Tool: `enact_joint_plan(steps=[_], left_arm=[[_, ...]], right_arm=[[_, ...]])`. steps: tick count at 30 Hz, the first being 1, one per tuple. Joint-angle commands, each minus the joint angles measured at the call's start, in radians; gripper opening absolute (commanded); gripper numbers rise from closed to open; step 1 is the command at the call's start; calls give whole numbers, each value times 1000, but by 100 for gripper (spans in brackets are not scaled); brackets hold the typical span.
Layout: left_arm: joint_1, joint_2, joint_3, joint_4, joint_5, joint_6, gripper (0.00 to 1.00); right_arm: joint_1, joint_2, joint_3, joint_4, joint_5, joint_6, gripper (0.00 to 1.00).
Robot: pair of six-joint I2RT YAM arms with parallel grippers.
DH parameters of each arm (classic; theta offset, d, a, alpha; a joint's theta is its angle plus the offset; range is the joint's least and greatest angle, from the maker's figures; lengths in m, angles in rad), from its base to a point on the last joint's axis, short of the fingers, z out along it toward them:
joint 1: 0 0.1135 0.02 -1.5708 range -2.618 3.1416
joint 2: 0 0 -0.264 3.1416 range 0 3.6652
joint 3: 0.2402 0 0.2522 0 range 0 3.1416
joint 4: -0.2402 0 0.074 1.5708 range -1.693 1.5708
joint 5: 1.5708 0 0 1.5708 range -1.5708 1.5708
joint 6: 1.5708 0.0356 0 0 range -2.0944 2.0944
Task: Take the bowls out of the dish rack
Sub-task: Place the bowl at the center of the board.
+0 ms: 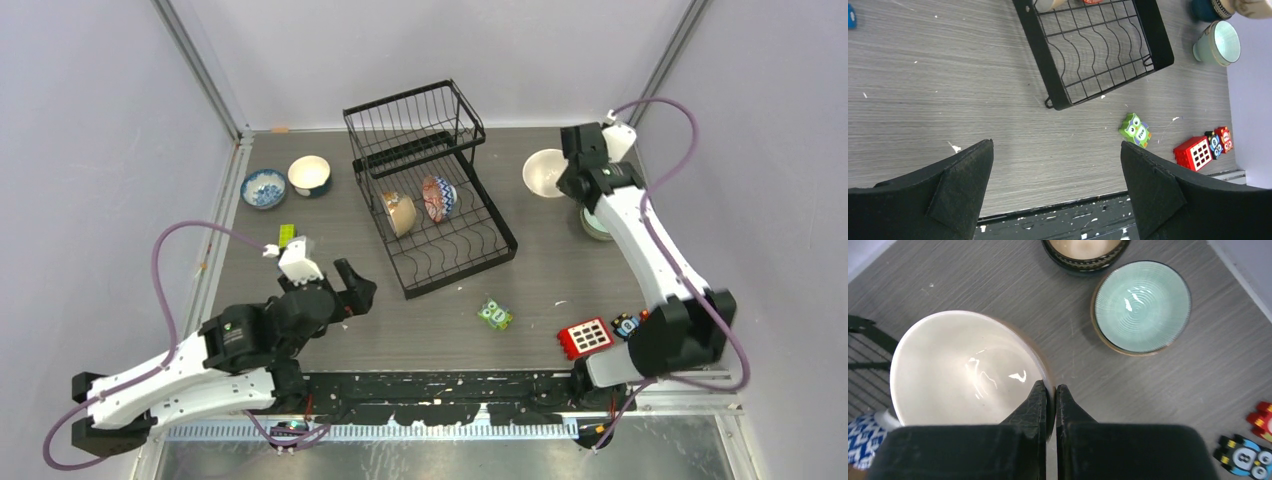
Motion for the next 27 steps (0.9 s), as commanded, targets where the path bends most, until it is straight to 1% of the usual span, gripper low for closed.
enact_joint_plan(steps=[1, 7, 15, 19, 27], left_arm=[[4, -98, -73, 10, -45, -13, 100], [4, -151, -114, -22, -69, -12, 100], [5, -111, -98, -37, -90, 22, 100], [5, -80, -87, -44, -106, 12, 100], [5, -55, -71, -21, -125, 26, 100]], right_arm=[[-23, 158, 148, 168, 38, 50, 1], [-60, 325, 197, 247, -2, 70, 1], [-92, 499, 251, 293, -76, 132, 1], [-92, 555, 264, 315, -73, 149, 1], [-103, 639, 294, 324, -91, 124, 1]])
